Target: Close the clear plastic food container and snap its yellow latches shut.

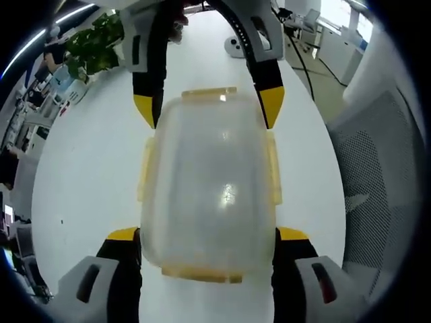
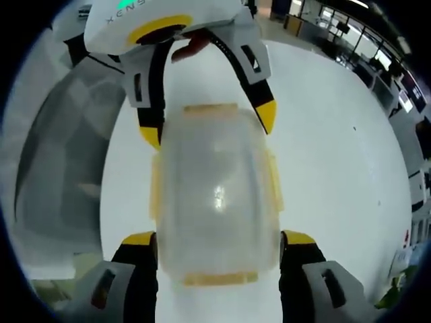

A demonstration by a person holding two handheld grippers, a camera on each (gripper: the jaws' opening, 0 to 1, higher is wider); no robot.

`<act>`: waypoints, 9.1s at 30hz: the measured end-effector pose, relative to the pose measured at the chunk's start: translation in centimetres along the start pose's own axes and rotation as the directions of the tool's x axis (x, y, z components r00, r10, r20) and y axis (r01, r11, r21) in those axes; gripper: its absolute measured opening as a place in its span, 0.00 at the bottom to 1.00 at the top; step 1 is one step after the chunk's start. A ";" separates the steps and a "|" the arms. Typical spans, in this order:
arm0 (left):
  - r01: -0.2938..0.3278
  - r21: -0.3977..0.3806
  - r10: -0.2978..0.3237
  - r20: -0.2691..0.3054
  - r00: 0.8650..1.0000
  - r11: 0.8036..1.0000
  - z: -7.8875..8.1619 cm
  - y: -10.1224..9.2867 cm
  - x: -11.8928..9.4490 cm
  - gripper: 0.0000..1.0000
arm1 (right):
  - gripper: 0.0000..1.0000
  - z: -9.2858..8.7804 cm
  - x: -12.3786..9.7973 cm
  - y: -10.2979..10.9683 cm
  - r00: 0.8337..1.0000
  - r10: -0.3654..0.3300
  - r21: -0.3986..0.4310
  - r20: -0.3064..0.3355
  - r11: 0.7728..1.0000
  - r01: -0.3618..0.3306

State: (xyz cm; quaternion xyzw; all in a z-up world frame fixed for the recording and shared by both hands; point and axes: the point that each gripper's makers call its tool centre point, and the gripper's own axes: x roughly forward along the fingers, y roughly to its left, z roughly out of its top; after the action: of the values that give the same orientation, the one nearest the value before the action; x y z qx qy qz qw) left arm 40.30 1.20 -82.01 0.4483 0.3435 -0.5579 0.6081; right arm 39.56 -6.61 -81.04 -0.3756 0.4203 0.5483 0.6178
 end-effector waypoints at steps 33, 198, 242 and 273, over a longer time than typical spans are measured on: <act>-0.009 -0.033 0.009 0.001 1.000 0.999 -6.6 -1.7 -2.9 0.82 | 0.75 6.6 2.6 2.2 1.000 0.001 -0.031 -0.010 1.000 -0.002; -0.072 -0.106 0.073 0.002 0.997 0.992 -14.7 3.1 -5.8 0.95 | 0.87 14.4 4.0 -2.6 0.997 -0.068 -0.040 0.028 0.997 0.069; -0.192 -0.343 0.240 0.105 0.965 0.920 -15.0 0.2 -9.5 0.93 | 0.86 13.0 1.3 1.2 0.962 -0.219 0.202 0.163 0.962 0.185; -0.260 -0.545 0.446 0.241 0.862 0.797 -15.1 -2.0 -12.0 0.93 | 0.85 12.0 -0.9 3.8 0.856 -0.370 0.399 0.361 0.891 0.217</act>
State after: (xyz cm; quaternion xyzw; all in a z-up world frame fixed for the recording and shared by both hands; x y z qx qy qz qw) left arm 37.83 19.74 -76.81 0.2252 0.2668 -0.3970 0.8488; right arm 37.04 4.60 -75.79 -0.1928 0.3004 0.4324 0.8280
